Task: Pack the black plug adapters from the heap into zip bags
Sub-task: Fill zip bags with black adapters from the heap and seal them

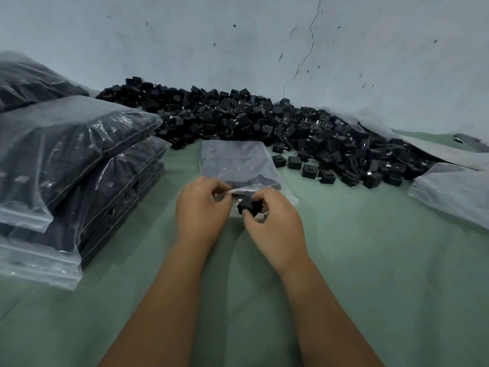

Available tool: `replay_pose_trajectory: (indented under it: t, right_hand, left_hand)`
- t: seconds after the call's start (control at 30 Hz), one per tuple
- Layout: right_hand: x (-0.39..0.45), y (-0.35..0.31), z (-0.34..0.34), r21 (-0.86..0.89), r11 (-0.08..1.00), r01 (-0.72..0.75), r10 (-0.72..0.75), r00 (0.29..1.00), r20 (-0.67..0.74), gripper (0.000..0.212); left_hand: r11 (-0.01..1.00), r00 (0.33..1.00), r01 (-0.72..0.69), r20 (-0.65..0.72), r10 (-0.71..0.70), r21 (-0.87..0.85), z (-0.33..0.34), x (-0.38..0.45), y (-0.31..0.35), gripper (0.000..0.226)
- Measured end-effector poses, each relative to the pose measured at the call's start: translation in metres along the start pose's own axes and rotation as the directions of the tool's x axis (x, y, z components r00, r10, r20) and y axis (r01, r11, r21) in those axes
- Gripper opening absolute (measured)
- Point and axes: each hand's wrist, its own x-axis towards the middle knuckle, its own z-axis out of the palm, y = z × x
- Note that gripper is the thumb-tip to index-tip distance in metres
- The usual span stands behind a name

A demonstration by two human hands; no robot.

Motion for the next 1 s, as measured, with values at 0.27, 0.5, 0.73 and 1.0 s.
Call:
replay_pose_trajectory:
  t: [0.27, 0.5, 0.73, 1.0]
  right_hand:
    - [0.005, -0.001, 0.006, -0.206, 0.976, 0.073, -0.050, 0.992, 0.113, 0.020]
    - [0.003, 0.000, 0.006, -0.008, 0.994, 0.110, -0.102, 0.946, 0.309, 0.042]
    - [0.004, -0.001, 0.006, 0.075, 0.994, 0.075, -0.097, 0.924, 0.369, 0.049]
    - [0.005, -0.002, 0.011, -0.083, 0.971, 0.225, -0.163, 0.873, 0.460, 0.039]
  left_hand:
    - [0.922, 0.992, 0.114, -0.005, -0.124, -0.371, -0.016, 0.003, 0.001, 0.014]
    - [0.908, 0.918, 0.390, 0.018, -0.397, 0.153, -0.023, 0.014, -0.025, 0.016]
    - [0.895, 0.922, 0.358, 0.049, -0.384, 0.265, -0.019, 0.016, -0.023, 0.027]
    - [0.893, 0.945, 0.284, 0.056, -0.322, 0.349, -0.017, 0.015, -0.021, 0.026]
